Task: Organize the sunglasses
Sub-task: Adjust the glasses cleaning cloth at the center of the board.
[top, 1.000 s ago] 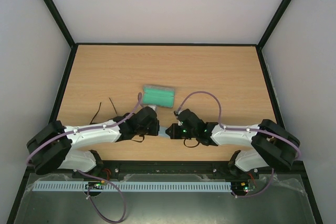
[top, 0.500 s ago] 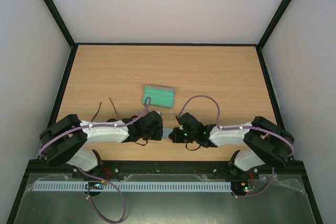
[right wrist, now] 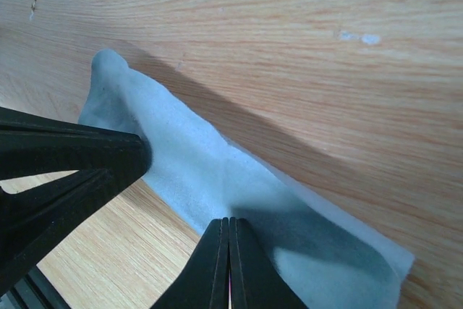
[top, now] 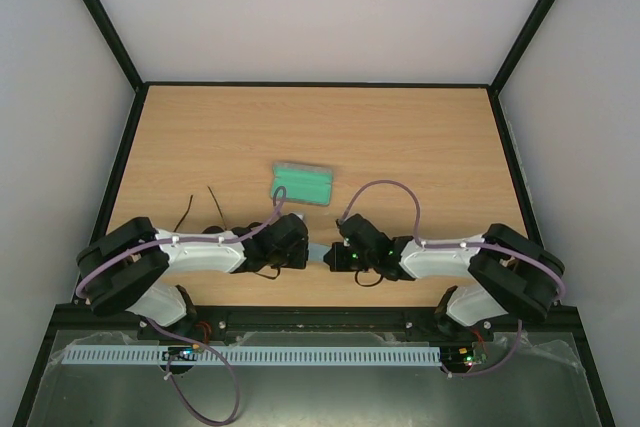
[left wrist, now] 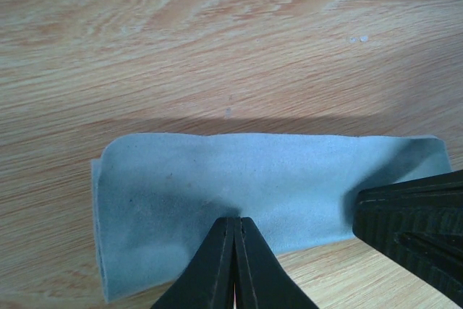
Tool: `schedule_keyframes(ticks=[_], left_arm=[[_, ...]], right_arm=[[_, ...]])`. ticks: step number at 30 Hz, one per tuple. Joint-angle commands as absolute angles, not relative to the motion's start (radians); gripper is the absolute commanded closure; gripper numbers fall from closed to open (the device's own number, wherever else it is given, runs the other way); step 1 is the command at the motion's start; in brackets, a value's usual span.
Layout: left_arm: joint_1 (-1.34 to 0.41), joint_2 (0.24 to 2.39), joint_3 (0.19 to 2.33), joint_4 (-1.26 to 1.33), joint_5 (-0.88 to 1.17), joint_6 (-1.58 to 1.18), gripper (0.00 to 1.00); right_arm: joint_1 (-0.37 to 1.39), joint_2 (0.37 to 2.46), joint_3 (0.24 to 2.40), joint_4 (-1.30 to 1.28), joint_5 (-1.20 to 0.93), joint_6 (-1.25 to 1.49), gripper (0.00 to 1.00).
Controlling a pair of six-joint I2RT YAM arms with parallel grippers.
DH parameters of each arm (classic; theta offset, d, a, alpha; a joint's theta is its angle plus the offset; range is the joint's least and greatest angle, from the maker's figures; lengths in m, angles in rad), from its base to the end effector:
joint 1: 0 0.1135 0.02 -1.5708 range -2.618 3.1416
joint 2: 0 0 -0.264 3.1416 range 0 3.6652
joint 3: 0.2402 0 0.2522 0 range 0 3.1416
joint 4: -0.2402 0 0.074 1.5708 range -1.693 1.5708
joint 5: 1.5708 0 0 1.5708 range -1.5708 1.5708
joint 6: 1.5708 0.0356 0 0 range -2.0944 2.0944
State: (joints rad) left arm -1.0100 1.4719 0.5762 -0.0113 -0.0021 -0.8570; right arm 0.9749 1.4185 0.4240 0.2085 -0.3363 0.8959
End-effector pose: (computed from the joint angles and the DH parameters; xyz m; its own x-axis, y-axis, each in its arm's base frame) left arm 0.1391 -0.2213 0.1362 -0.9139 0.0339 -0.4046 0.2373 0.8531 -0.4646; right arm 0.1249 0.2050 0.1256 -0.9603 -0.1029 -0.2592 -0.2599 0.6677 0.6976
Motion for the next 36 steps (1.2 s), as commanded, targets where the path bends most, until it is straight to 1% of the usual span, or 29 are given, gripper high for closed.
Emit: schedule_keyframes(ticks=[1, 19, 29, 36], left_arm=[[-1.009, 1.453, 0.554, -0.026, -0.023, -0.87, 0.98], [-1.011, 1.279, 0.535, -0.118, -0.071, -0.926, 0.98], [-1.032, 1.389, 0.558, -0.063, -0.035, -0.911, 0.98], [-1.032, 1.405, 0.504, -0.046, -0.051, -0.922, 0.98]], right_arm=[[0.979, 1.393, 0.473, 0.113, -0.276, 0.847, 0.99], [0.98, 1.367, 0.47, 0.141, -0.376, 0.841, 0.98], [0.98, 1.416, 0.434, 0.19, -0.364, 0.856, 0.98], [0.979, 1.444, 0.414, 0.186, -0.339, 0.879, 0.98]])
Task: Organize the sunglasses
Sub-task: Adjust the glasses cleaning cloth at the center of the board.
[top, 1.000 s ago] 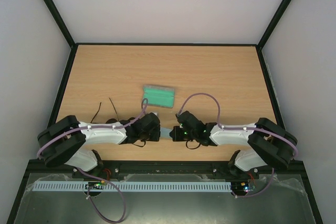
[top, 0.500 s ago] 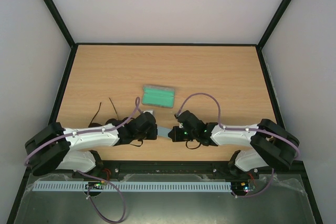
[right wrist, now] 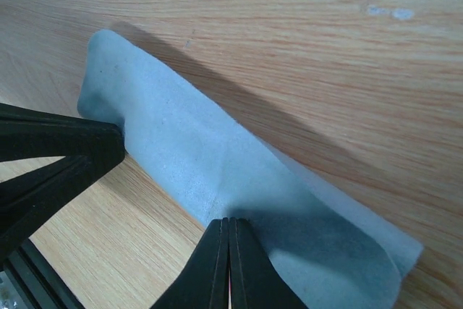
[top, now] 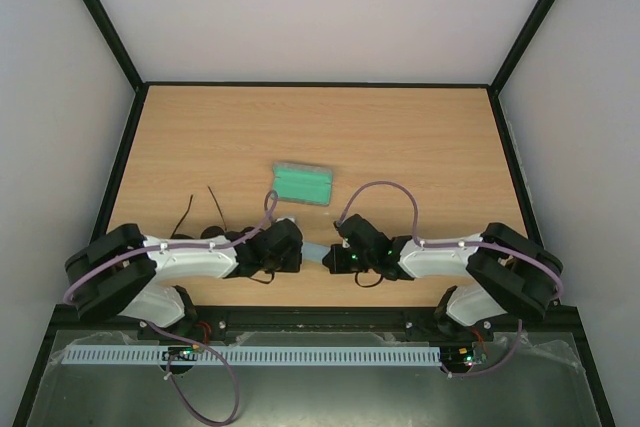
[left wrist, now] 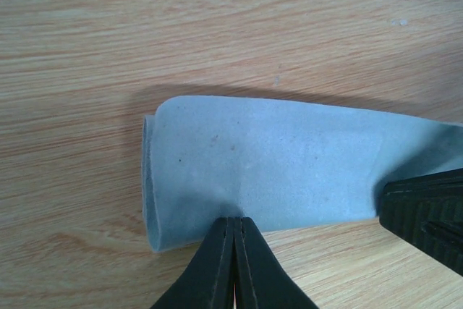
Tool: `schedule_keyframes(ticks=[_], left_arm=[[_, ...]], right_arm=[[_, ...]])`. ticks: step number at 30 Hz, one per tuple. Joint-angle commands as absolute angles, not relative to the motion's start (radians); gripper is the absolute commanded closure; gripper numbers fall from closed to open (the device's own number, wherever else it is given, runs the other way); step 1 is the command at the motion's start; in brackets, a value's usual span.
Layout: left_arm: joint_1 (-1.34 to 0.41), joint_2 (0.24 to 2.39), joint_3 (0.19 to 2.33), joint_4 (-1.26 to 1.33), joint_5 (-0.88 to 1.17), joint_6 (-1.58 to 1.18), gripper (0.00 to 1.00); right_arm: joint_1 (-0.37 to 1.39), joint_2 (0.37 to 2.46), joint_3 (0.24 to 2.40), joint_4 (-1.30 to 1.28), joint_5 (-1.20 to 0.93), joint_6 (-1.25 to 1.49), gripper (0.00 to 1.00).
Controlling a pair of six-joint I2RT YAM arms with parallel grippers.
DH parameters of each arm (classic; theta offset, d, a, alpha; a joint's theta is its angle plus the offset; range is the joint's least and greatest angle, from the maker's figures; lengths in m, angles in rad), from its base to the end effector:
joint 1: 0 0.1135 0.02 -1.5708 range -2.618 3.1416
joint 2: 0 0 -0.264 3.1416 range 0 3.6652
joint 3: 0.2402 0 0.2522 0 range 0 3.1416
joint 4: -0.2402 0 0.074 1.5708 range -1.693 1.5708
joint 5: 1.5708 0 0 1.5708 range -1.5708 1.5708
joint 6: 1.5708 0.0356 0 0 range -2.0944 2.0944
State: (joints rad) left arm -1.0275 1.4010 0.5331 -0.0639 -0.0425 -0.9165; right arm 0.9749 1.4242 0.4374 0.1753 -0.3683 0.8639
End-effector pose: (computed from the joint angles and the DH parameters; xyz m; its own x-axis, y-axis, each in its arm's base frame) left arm 0.1279 -0.2088 0.1376 -0.9208 -0.0088 -0.3900 0.1833 0.8727 -0.4525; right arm 0.1243 0.2061 0.1256 -0.9573 -0.1477 -0.2485 -0.2823 0.6633 0.6931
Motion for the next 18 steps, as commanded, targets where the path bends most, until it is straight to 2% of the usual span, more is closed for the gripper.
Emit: schedule_keyframes(ticks=[1, 11, 18], left_arm=[[-1.032, 1.397, 0.495, -0.045, -0.048, -0.925, 0.98], [-1.035, 1.266, 0.479, -0.108, -0.052, -0.95, 0.98], [-1.035, 1.179, 0.5, -0.178, -0.082, -0.952, 0.97]], right_arm=[[0.98, 1.438, 0.409, 0.19, -0.34, 0.881, 0.98], [0.978, 1.367, 0.487, 0.053, -0.285, 0.816, 0.96], [0.979, 1.321, 0.483, 0.047, -0.3, 0.83, 0.96]])
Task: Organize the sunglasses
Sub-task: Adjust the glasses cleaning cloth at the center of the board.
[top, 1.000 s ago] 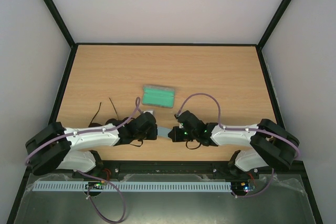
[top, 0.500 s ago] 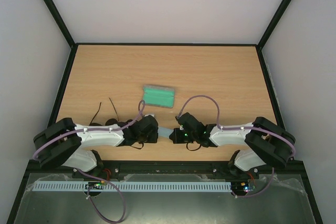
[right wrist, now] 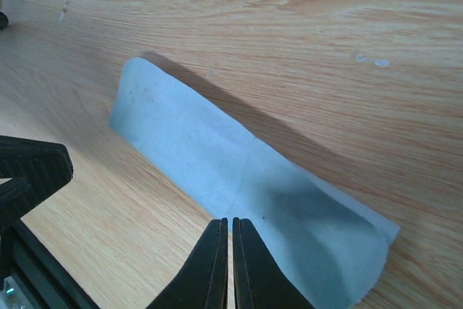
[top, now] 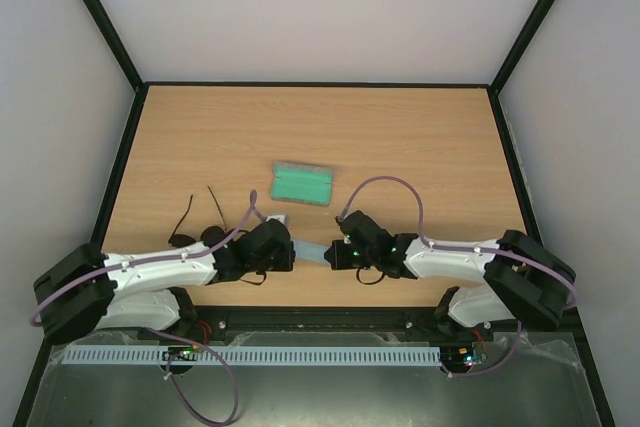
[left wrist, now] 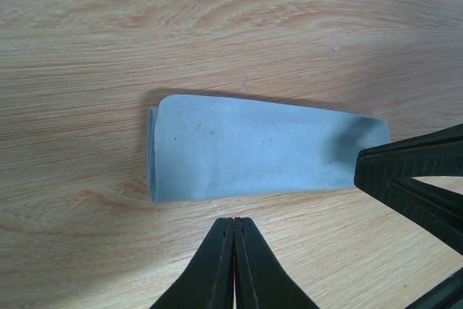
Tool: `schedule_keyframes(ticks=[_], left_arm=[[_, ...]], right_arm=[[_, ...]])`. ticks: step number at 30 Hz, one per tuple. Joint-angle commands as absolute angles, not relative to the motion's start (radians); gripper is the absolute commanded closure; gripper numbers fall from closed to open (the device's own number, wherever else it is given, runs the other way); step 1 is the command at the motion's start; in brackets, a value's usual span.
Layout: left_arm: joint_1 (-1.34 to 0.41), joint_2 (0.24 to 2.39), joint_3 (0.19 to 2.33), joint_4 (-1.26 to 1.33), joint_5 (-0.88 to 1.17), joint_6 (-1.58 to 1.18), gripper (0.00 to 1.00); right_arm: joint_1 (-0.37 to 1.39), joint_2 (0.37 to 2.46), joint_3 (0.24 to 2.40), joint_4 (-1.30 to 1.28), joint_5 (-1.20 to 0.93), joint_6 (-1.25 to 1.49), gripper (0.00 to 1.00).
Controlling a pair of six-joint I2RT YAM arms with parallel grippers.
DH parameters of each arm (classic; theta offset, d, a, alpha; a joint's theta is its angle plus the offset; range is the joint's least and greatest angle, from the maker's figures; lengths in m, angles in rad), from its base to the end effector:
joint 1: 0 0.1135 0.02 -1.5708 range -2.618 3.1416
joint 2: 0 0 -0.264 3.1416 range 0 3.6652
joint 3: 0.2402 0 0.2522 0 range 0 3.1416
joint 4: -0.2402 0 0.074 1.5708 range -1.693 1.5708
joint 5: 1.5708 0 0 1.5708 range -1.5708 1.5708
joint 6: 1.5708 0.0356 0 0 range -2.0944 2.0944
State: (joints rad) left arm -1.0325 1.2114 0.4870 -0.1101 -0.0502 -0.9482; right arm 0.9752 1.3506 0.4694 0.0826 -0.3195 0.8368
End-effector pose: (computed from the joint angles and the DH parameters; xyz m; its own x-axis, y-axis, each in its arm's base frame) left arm 0.1163 -0.1913 0.1621 -0.9041 -0.0685 -0.4218 0.1814 0.8323 -0.5239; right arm 0.1252 0.2047 0.1431 -0.9440 -0.1365 -0.3003 -0.3104 0.6756 0.6688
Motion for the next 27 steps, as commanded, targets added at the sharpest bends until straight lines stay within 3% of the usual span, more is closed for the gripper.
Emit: schedule_keyframes(ticks=[1, 16, 27], left_arm=[[-1.032, 1.184, 0.506, -0.183, -0.083, -0.945, 0.97], [-0.993, 1.333, 0.49, -0.101, -0.076, -0.897, 0.98], [-0.994, 1.261, 0.479, -0.142, -0.063, -0.915, 0.98]], right_arm=[[0.978, 1.318, 0.477, 0.049, -0.302, 0.832, 0.96], [0.978, 1.369, 0.409, 0.083, -0.272, 0.851, 0.96], [0.977, 1.27, 0.457, -0.013, -0.249, 0.827, 0.95]])
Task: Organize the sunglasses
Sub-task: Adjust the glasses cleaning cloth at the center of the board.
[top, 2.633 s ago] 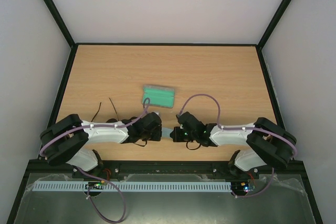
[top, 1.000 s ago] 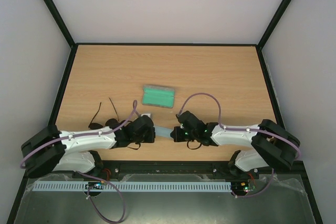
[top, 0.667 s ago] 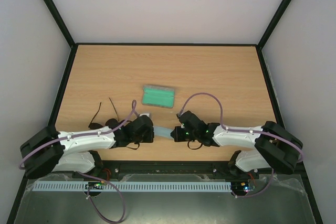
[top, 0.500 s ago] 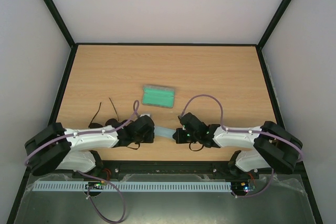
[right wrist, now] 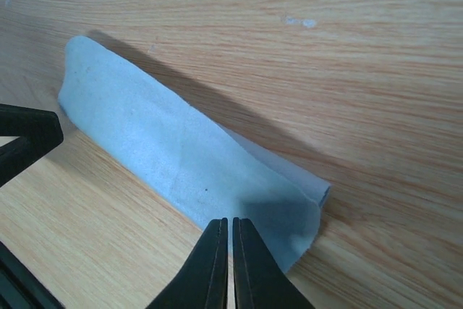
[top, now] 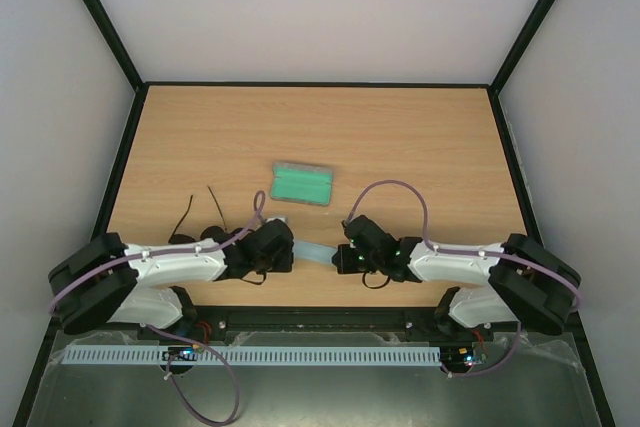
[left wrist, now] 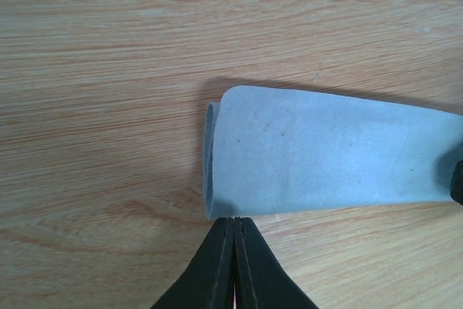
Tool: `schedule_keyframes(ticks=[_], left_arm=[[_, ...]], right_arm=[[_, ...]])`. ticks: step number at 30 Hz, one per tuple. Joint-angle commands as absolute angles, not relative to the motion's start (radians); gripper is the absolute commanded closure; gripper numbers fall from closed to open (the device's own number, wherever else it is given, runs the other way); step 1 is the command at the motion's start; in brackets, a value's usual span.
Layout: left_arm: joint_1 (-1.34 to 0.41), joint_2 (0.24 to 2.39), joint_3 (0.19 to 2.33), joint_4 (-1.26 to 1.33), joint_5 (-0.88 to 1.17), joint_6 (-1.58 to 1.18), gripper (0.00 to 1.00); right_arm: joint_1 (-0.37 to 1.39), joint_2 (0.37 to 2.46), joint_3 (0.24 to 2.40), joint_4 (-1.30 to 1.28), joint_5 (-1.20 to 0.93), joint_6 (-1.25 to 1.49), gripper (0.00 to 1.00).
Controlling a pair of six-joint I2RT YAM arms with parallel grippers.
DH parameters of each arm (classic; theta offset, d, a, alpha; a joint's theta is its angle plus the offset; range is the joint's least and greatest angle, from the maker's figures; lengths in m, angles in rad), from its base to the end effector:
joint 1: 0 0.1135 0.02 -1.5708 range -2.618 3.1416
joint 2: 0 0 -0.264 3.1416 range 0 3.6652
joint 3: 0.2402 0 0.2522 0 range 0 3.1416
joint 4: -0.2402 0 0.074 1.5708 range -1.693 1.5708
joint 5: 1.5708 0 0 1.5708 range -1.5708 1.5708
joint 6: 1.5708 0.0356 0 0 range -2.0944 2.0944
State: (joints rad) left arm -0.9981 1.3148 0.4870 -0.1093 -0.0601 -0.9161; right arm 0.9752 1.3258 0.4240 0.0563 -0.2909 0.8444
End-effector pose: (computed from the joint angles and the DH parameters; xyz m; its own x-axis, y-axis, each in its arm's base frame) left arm 0.1253 -0.1904 0.1408 -0.9161 -0.0404 -0.3990 0.1527 0.8848 -0.4402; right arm 0.1187 0.1934 0.1338 -0.9515 -0.1274 -0.2801 -0.2838 0.7154 0.6385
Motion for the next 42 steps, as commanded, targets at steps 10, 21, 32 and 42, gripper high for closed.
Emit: schedule_keyframes(ticks=[10, 21, 32, 42], left_arm=[[-1.003, 1.205, 0.503, -0.197, -0.078, -0.919, 0.98], [-0.994, 1.329, 0.543, -0.129, -0.08, -0.883, 0.98], [-0.994, 1.332, 0.509, -0.114, -0.066, -0.894, 0.98], [-0.996, 1.192, 0.5, -0.202, -0.084, -0.923, 0.98]], right_arm=[[0.979, 1.236, 0.455, -0.03, -0.261, 0.828, 0.95], [0.978, 1.276, 0.386, 0.024, -0.268, 0.855, 0.95], [0.979, 1.295, 0.367, 0.034, -0.247, 0.86, 0.96], [0.937, 1.298, 0.411, -0.049, -0.197, 0.793, 0.95]])
